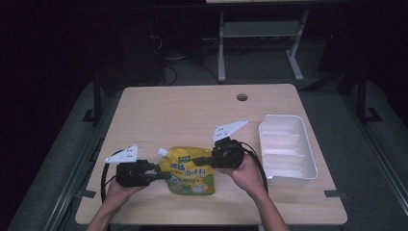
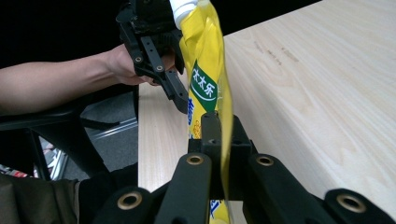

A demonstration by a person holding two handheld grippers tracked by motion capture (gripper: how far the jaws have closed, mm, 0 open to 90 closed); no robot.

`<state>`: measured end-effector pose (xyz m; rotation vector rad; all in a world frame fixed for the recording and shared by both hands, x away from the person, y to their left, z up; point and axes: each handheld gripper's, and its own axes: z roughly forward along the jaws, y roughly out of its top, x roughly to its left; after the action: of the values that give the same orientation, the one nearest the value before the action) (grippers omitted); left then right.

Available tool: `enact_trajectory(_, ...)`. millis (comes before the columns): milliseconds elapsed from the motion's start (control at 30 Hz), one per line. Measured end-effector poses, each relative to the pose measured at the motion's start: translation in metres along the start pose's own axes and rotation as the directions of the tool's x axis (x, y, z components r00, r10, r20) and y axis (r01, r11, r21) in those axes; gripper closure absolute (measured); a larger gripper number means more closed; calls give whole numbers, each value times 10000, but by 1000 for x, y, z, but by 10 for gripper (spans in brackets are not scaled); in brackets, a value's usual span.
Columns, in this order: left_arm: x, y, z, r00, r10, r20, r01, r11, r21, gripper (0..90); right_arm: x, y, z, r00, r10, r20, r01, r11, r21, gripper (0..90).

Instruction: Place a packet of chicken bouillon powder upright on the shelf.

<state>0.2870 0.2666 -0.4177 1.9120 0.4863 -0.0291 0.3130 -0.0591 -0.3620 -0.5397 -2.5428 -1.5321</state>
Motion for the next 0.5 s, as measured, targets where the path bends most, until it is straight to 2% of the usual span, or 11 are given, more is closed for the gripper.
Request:
enact_trajectory(367, 1, -3, -5, 9986, 37, -523, -20, 9995, 318, 590, 1, 7, -22, 9993, 50, 360, -42, 9998, -208, 896)
enact_trajectory(500, 1, -3, -5, 9970, 213, -747, -170, 9982, 567, 561, 1, 9, -30, 9986, 65, 518, -52, 9997, -240, 896)
